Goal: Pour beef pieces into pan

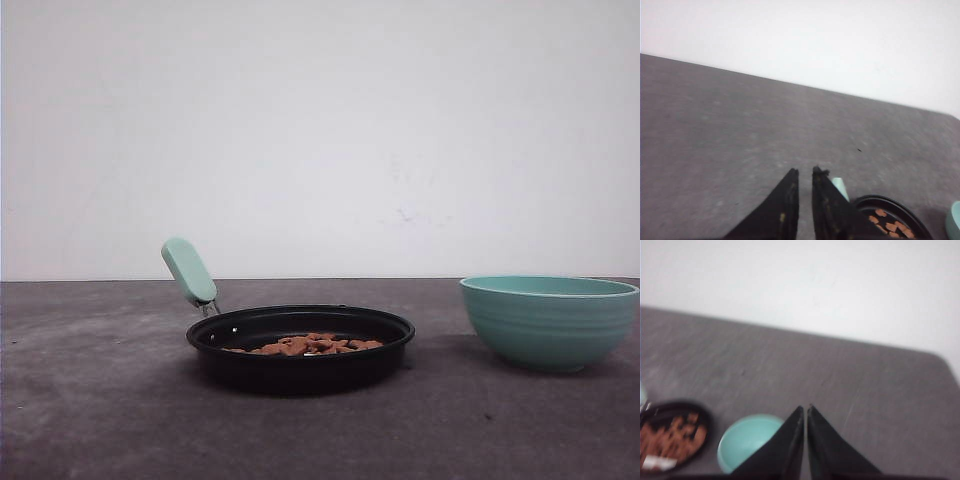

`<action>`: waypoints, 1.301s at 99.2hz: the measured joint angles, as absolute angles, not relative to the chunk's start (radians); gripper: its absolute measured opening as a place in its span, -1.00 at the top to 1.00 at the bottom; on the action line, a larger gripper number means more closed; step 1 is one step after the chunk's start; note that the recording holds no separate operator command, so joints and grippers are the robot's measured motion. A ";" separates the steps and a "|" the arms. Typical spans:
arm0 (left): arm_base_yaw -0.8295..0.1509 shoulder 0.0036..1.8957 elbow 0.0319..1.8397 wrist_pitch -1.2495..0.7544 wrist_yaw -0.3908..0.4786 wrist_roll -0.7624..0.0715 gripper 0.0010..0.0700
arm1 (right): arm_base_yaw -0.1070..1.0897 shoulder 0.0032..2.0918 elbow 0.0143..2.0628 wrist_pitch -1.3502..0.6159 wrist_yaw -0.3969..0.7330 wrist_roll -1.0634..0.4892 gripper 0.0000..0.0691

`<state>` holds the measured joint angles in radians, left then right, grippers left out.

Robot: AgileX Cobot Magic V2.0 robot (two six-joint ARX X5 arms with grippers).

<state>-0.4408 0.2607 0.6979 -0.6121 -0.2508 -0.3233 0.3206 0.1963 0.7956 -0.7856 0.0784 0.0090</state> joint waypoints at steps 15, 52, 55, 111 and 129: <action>-0.441 0.129 0.698 -0.736 -0.260 -0.326 0.96 | 0.321 0.194 0.794 -0.796 0.078 0.051 0.98; -0.441 0.031 0.698 -0.787 -0.260 -0.326 0.96 | 0.321 0.194 0.794 -0.796 0.079 0.060 0.98; -0.441 0.031 0.698 -0.786 -0.260 -0.326 0.96 | 0.321 0.194 0.794 -0.796 0.079 0.060 0.98; -0.441 0.031 0.698 -0.786 -0.260 -0.326 0.96 | 0.299 0.146 0.793 -0.802 0.081 0.056 0.98; -0.441 0.031 0.698 -0.786 -0.260 -0.326 0.96 | 0.252 0.096 0.628 -0.551 0.146 0.012 0.98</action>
